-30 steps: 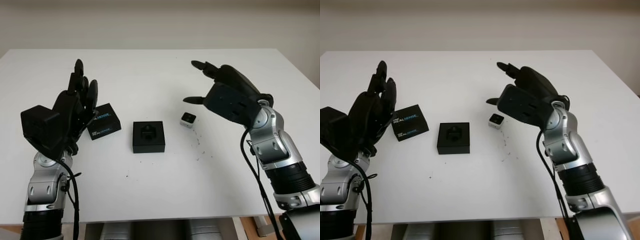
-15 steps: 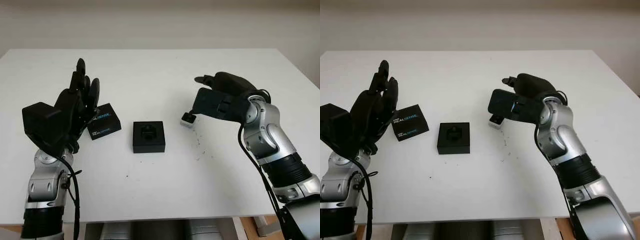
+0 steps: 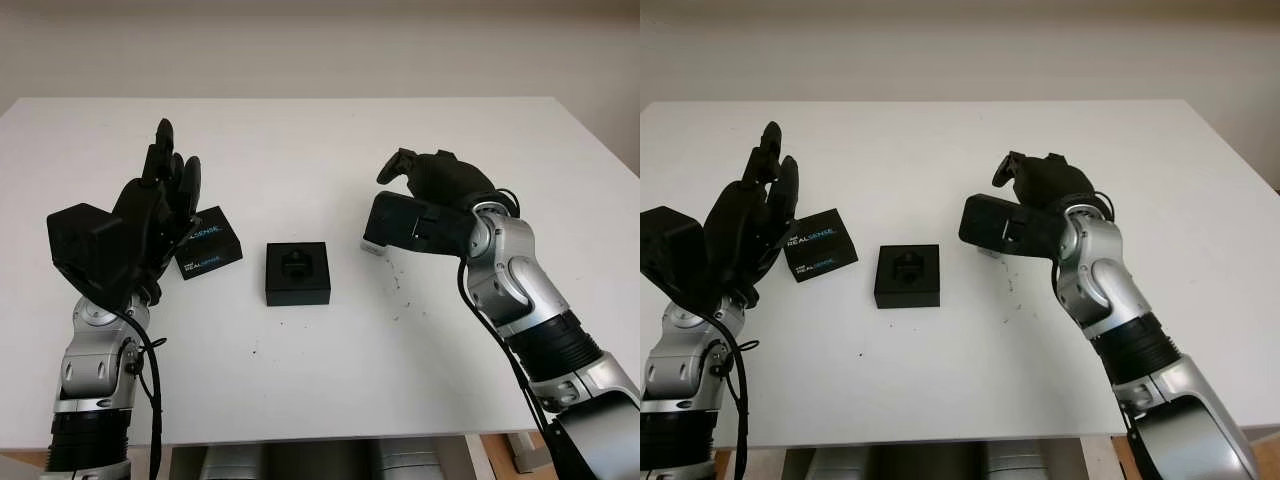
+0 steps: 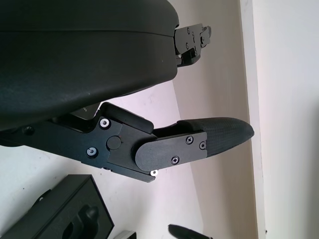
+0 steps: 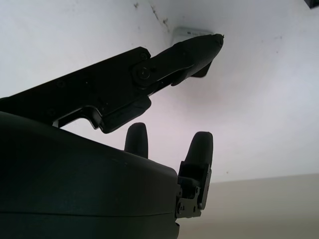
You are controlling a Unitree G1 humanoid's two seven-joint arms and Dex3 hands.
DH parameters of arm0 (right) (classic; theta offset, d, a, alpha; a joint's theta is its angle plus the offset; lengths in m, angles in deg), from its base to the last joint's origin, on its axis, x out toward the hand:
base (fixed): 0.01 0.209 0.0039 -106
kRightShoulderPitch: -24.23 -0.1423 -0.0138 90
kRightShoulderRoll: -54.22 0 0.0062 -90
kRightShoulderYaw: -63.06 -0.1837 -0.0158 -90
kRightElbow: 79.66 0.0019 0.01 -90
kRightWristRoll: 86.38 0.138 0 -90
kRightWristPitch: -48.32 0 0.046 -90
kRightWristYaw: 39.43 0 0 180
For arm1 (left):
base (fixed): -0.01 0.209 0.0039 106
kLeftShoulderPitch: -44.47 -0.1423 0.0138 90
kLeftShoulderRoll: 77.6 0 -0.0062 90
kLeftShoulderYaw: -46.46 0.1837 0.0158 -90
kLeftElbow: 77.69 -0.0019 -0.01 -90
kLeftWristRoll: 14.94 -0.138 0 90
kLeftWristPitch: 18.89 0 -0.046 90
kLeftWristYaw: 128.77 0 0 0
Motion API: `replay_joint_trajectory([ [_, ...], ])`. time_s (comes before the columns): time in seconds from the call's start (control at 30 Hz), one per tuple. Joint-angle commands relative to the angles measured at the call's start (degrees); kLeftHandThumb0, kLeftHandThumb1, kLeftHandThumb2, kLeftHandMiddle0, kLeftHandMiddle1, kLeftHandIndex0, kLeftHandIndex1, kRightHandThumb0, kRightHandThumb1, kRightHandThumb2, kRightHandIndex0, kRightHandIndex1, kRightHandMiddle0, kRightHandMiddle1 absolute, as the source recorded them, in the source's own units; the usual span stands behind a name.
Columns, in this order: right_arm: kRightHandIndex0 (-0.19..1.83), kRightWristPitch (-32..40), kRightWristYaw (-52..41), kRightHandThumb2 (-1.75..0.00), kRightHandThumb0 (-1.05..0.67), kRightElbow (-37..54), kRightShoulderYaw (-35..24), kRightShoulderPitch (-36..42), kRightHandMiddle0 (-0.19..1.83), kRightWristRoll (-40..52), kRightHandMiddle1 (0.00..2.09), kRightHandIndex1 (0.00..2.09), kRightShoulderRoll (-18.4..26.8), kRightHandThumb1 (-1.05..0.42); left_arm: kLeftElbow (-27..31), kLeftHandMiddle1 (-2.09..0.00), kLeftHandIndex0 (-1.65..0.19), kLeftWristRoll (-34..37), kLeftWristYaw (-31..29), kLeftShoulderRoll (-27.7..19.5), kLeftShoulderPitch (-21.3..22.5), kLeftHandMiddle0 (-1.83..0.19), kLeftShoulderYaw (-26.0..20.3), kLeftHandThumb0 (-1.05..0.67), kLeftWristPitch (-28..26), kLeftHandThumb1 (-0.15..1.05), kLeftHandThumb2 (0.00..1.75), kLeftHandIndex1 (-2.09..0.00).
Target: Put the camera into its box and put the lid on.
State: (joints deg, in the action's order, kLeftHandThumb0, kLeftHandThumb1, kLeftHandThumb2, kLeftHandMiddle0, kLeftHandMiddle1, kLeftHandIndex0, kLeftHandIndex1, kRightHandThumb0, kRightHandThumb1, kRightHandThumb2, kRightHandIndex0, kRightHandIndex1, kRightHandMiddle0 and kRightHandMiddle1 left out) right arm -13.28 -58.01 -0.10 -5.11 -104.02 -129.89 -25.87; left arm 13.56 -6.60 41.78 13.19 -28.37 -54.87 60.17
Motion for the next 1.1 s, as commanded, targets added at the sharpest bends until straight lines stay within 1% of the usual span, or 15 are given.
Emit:
replay_joint_trajectory([
  [0.0, -0.19, 1.5, -1.1, -0.06, -0.74, 1.66, -0.27, 0.53, -0.19, 0.11, 1.71, 1.86, -0.83, -0.89, 0.16, 0.0, 0.19, 0.52, -0.35, -0.16, 1.5, 0.19, 0.04, -0.7, 0.44, 1.05, 0.63, 0.0],
  [0.03, -0.19, 1.9, -1.42, -0.05, -0.73, 2.17, -0.53, 0.77, -0.19, 0.4, 1.71, 1.75, -1.14, -0.89, 0.14, 0.0, 0.19, 0.7, -0.47, -0.14, 1.48, 0.19, -0.04, -0.7, 0.47, 1.05, 0.63, 0.0],
  [0.07, -0.19, 2.12, -1.61, -0.05, -0.73, 2.54, -0.7, 0.94, -0.19, 0.55, 1.66, 1.7, -1.32, -0.88, 0.14, 0.0, 0.19, 0.83, -0.53, -0.14, 1.46, 0.19, -0.1, -0.7, 0.49, 1.05, 0.63, 0.0],
  [0.23, -0.19, 2.54, -2.52, -0.06, -0.73, 4.64, -0.06, 2.04, -0.19, -0.38, 1.48, 1.51, -1.03, -0.89, 0.41, 0.0, 0.19, 0.51, 0.17, -0.22, 1.16, 0.19, -0.04, -0.7, 0.56, 1.05, 0.61, 0.0],
  [0.33, -0.19, 2.86, -2.92, -0.05, -0.76, 5.02, 0.94, 2.5, -0.19, -2.14, 1.55, 1.61, -0.86, -0.89, 0.64, 0.0, 0.19, 0.6, 0.23, -0.34, 1.1, 0.19, -0.07, -0.73, 0.08, 1.05, 0.6, 0.0],
  [0.43, -0.19, 3.01, -2.54, -0.05, -0.77, 4.18, 1.65, 2.56, -0.19, -3.59, 1.51, 1.62, -1.11, -0.89, 0.43, 0.0, 0.19, 0.93, -0.22, -0.36, 1.08, 0.19, -0.13, -0.72, 0.43, 1.05, 0.61, 0.0],
  [0.47, -0.19, 2.54, -1.9, -0.05, -0.79, 3.81, 1.88, 2.72, -0.19, -4.07, 1.49, 1.67, -1.06, -0.89, 0.49, 0.0, 0.19, 0.88, -0.25, -0.44, 1.06, 0.19, -0.08, -0.72, 0.2, 1.05, 0.6, 0.0],
  [0.6, -0.19, 1.03, 0.06, -0.05, -0.82, 2.16, 3.06, 3.08, -0.19, -5.93, 1.44, 1.74, -0.84, -0.89, 0.32, 0.0, 0.19, 1.12, -0.21, -0.23, 1.01, 0.19, -0.29, -0.7, 0.59, 1.05, 0.6, 0.0],
  [0.63, -0.19, 1.12, 0.09, -0.06, -0.83, 1.75, 3.44, 2.95, -0.19, -6.66, 1.46, 1.76, -0.86, -0.89, 0.45, 0.0, 0.19, 0.97, -0.03, -0.26, 0.96, 0.19, -0.25, -0.7, 0.36, 1.05, 0.6, 0.0],
  [0.67, -0.19, 1.25, 0.12, -0.06, -0.83, 1.47, 3.67, 2.85, -0.19, -7.31, 1.5, 1.76, -0.95, -0.89, 0.48, 0.0, 0.19, 0.8, 0.09, -0.32, 0.98, 0.19, -0.19, -0.71, 0.23, 1.05, 0.59, 0.0],
  [0.73, -0.19, 1.27, 0.83, -0.05, -0.83, 0.93, 3.86, 2.84, -0.19, -8.36, 1.51, 1.76, -1.22, -0.89, 0.5, 0.0, 0.19, 0.63, 0.2, -0.39, 0.97, 0.19, -0.13, -0.72, 0.17, 1.05, 0.59, 0.0],
  [0.83, -0.19, 0.98, 2.13, -0.05, -0.81, 0.13, 3.84, 2.95, -0.19, -8.99, 1.48, 1.79, -1.54, -0.88, 0.47, 0.0, 0.19, 0.89, 0.0, -0.34, 0.91, 0.19, -0.2, -0.71, 0.35, 1.05, 0.6, 0.0],
  [0.87, -0.19, 0.84, 2.32, -0.05, -0.8, -0.03, 3.79, 3.01, -0.19, -9.0, 1.44, 1.77, -1.56, -0.88, 0.54, 0.0, 0.19, 0.81, -0.01, -0.4, 0.86, 0.19, -0.16, -0.7, 0.32, 1.05, 0.6, 0.0],
  [1.07, -0.19, -1.09, 3.48, -0.06, -0.8, -1.21, 4.15, 3.51, -0.19, -9.35, 1.53, 1.79, -1.05, -0.89, 0.1, 0.0, 0.19, 0.94, -0.32, -0.41, 0.93, 0.19, -0.24, -0.7, 1.01, 1.05, 0.6, 0.0],
])
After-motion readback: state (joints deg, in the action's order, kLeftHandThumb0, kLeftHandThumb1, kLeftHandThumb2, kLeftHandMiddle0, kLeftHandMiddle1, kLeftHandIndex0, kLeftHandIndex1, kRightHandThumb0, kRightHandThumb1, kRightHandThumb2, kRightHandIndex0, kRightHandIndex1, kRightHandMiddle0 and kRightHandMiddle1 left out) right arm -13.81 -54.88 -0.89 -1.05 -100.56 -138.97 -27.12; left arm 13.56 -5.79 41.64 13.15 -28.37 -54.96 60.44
